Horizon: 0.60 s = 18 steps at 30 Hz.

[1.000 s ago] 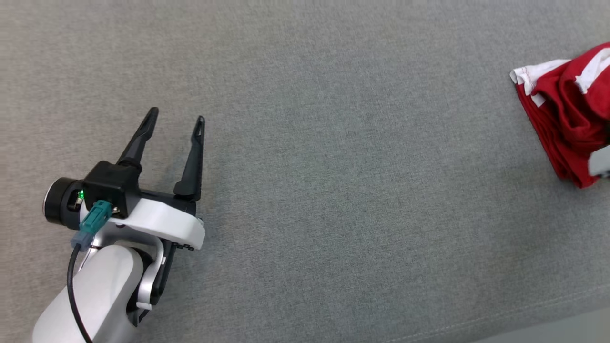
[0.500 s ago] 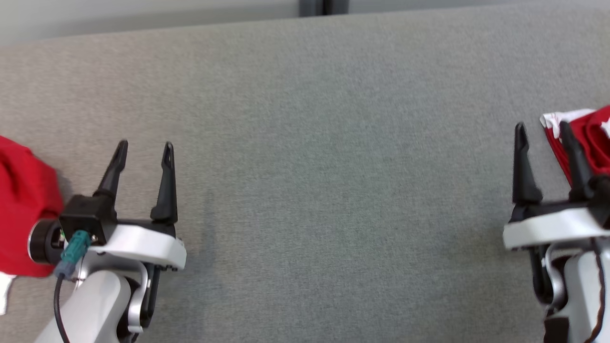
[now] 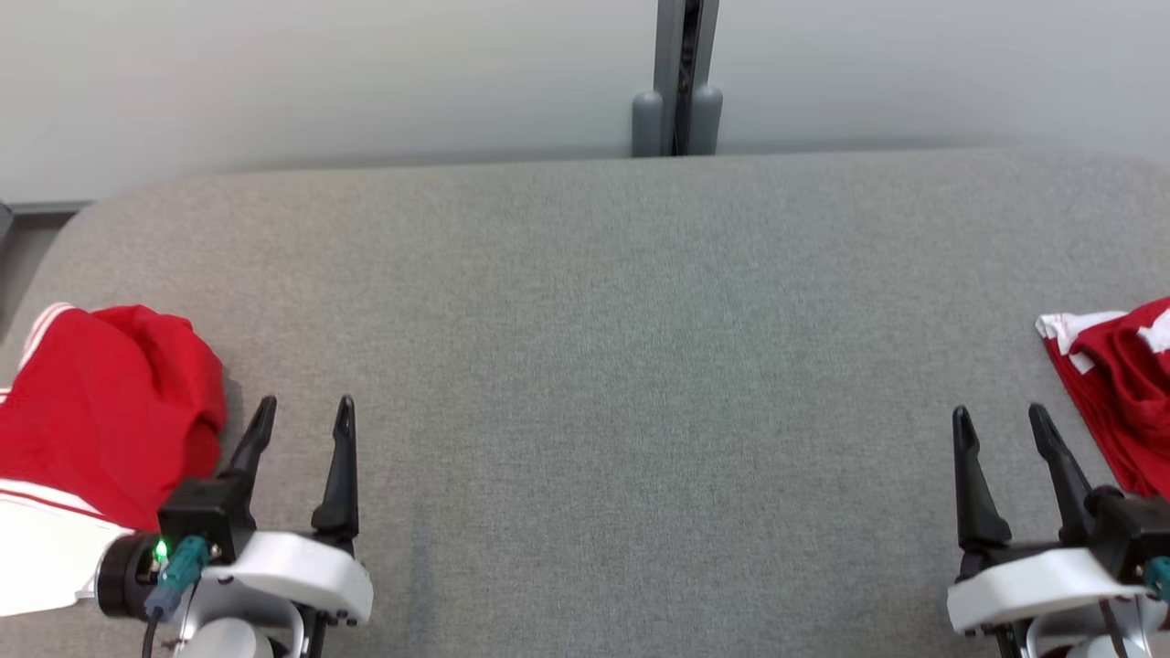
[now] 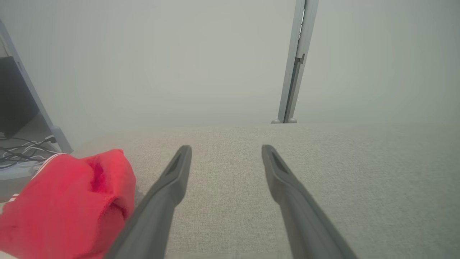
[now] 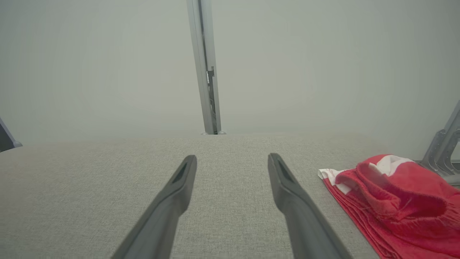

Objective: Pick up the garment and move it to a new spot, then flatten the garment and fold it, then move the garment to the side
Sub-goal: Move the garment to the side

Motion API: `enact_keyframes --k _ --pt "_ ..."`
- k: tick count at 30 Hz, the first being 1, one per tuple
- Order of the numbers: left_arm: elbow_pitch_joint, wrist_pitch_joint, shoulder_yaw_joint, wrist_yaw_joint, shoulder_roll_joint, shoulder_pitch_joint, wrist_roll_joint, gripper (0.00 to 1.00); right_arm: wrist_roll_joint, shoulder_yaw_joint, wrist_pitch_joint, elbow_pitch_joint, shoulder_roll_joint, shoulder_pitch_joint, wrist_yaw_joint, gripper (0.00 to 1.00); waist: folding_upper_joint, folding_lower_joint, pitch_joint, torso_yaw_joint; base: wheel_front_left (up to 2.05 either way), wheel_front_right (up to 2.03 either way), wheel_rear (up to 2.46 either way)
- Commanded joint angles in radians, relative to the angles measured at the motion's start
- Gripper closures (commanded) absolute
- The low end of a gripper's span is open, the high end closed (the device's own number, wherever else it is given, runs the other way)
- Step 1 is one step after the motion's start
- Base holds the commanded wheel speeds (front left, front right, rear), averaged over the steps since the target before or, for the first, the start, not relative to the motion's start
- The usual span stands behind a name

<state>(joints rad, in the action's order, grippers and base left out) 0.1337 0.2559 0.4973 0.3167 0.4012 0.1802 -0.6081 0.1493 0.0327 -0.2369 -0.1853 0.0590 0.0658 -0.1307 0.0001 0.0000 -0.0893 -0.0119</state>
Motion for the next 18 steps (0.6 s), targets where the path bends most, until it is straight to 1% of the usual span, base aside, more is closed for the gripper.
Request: enact_keyframes --k 1,8,18 --pt "0.005 0.003 0.001 -0.004 0.002 -0.020 -0.004 0.00 0.001 0.007 0.007 0.008 0.001 -0.021 0.000 0.00 -0.0001 0.0000 0.030 -0.007 0.00 0.00 0.00" --pt "0.010 0.003 0.009 0.000 0.011 -0.066 -0.009 0.00 0.004 0.010 0.042 0.063 -0.007 -0.102 0.000 0.00 -0.0001 0.0000 0.081 -0.003 0.00 0.00 0.00" --pt "-0.001 -0.002 0.014 0.004 0.016 -0.049 -0.006 0.00 0.019 0.008 0.064 0.107 -0.008 -0.134 0.000 0.00 -0.0001 0.0000 0.084 0.003 0.00 0.00 0.00"
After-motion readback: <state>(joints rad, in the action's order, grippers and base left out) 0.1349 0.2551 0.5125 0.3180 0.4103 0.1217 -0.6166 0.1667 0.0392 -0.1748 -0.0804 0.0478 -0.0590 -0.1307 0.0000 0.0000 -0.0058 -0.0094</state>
